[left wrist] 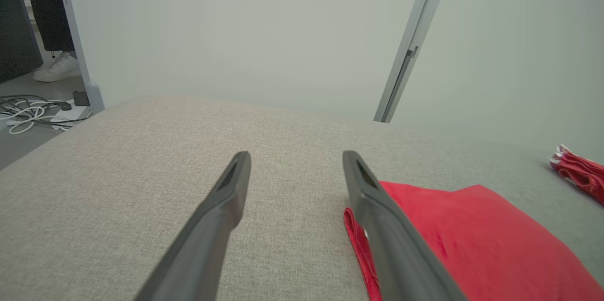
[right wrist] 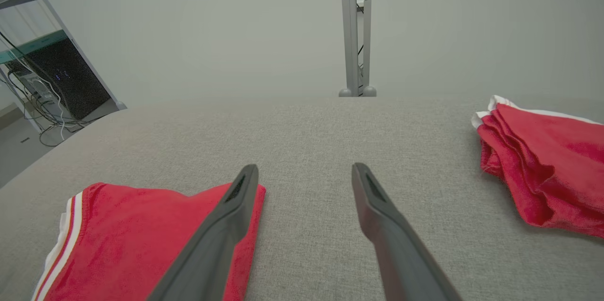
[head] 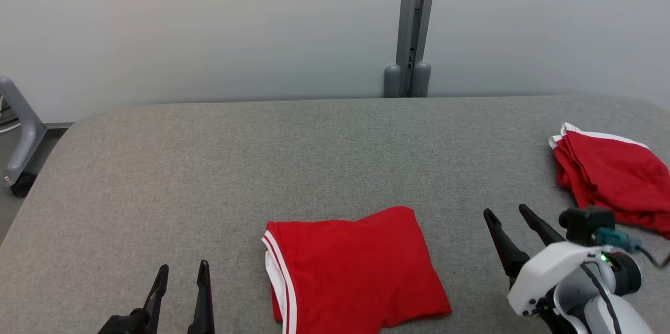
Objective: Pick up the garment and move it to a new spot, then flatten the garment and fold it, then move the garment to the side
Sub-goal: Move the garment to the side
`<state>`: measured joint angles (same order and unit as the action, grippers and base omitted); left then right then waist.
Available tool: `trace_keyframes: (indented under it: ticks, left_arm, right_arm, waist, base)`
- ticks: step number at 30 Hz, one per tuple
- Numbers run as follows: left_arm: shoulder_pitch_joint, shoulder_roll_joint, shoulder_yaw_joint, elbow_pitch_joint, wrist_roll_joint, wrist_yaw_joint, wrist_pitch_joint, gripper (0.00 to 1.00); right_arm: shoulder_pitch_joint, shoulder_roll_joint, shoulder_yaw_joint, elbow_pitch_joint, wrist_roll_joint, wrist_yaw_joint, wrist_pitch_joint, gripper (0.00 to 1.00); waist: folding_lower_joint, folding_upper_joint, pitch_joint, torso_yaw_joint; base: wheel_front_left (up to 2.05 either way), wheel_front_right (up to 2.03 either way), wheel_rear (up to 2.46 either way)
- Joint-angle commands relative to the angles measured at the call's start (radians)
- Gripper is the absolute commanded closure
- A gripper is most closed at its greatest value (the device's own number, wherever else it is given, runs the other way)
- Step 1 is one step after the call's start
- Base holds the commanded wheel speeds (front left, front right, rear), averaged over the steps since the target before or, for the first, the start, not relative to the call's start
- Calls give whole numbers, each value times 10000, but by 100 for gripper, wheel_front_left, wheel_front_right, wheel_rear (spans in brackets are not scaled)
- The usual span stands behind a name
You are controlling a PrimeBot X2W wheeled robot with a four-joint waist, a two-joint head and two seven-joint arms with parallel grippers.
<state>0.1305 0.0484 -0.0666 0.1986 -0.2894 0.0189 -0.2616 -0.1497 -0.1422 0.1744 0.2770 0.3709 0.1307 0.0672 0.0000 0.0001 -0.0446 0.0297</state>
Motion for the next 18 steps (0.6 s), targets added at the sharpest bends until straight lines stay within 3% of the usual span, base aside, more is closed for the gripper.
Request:
trace_keyframes:
  ticks: [1,4,8,18]
  left_arm:
    - [-181,42,-40,-3,-18,19,-45,0]
    - [-237,47,-158,38,-48,23,-45,0]
    - [-308,44,-259,-15,-81,96,-45,0]
    - [-684,45,-389,-72,-8,34,-45,0]
  right_arm:
    - [-317,-262,220,99,398,2,821,0]
    - [-944,-477,559,431,1399,6,2712,0]
    - [-1277,-627,1207,871,2281,3,4130,0]
    - [-1620,-269,1713,2274,2859,3,4215,0]
  waist:
    - [0,-1,68,156]
    - [0,-1,150,416]
    - [0,-1,306,703]
    - [0,-1,1022,1048]
  base:
    - [0,0,0]
    - [0,0,0]
    - [0,0,0]
    - [0,0,0]
